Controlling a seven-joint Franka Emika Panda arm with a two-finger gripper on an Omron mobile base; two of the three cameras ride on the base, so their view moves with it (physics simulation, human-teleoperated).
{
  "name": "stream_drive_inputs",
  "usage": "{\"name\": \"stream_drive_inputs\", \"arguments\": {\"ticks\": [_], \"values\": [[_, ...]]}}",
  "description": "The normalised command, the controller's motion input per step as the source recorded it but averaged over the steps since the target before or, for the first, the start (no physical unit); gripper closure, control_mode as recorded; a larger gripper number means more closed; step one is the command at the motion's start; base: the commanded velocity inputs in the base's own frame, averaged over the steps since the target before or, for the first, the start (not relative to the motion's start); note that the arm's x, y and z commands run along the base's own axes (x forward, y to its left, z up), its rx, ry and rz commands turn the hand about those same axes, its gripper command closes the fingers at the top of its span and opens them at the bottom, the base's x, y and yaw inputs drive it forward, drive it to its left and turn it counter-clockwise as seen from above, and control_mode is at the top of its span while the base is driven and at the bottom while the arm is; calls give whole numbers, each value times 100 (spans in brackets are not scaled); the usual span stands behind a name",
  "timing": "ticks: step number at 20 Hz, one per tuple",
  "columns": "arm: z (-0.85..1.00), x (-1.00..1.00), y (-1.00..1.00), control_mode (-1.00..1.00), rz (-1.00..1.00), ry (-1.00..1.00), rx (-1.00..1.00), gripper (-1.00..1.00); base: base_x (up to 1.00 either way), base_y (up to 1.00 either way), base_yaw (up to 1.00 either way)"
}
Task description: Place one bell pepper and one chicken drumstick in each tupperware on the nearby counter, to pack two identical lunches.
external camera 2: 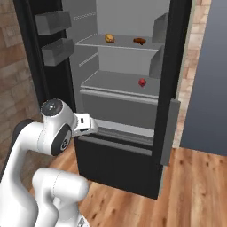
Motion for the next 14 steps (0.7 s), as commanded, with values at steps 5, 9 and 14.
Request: {"name": "stream_drive_inputs", "arguments": {"ticks": [5, 9, 14], "values": [[0, 0, 0, 100, 0, 0, 0, -100, 0, -11, -15], [0, 0, 0, 100, 0, 0, 0, -100, 36, -5, -6], [0, 0, 0, 100, 0, 0, 0, -100, 79, 0, -2]]}}
